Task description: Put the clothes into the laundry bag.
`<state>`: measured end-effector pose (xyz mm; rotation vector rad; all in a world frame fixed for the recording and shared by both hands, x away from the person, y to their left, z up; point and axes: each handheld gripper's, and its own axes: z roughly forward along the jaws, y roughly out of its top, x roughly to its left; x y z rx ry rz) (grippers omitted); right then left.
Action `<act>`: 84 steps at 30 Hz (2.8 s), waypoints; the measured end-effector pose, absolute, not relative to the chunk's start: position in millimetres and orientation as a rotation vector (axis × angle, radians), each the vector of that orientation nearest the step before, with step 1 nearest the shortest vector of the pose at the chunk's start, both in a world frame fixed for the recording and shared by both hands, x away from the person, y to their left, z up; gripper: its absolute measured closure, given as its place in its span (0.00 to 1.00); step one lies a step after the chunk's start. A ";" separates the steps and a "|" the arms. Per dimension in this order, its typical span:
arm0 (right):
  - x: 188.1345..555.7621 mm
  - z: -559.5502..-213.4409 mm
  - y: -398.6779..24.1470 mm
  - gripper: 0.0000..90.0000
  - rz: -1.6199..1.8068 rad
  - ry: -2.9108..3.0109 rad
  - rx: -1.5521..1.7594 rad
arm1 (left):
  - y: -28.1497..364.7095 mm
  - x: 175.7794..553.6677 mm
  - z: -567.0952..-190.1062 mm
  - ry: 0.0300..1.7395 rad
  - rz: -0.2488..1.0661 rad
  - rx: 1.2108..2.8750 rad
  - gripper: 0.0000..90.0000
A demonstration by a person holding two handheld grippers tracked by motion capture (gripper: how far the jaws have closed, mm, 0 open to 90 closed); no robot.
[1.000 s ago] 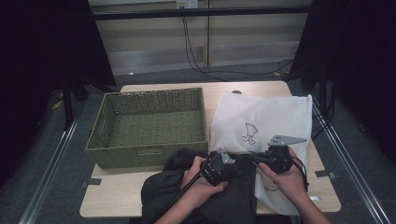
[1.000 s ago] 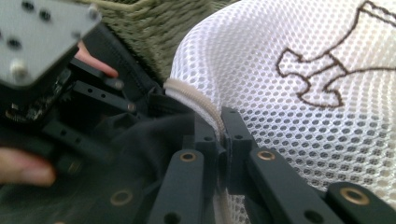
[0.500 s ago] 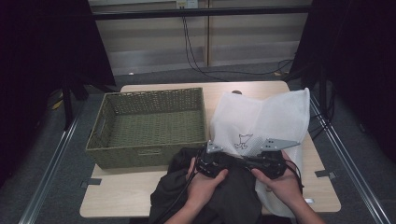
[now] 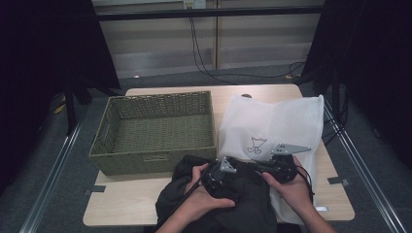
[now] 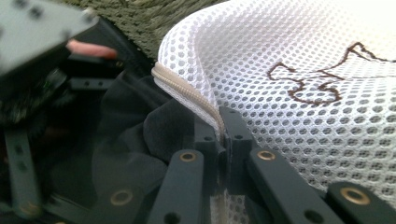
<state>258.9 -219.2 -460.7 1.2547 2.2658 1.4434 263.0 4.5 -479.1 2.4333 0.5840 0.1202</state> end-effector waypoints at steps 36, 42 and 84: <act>262.0 -456.8 -212.8 0.96 1.497 2.194 1.246 | 12.0 270.5 -481.2 0.634 0.043 2.316 0.21; 256.8 -442.6 -201.4 0.96 1.581 2.217 1.142 | 23.3 272.1 -473.0 0.690 -0.040 2.115 0.83; 253.3 -425.5 -197.8 0.95 1.639 2.191 1.005 | 36.5 259.6 -442.8 0.579 -0.081 1.959 0.81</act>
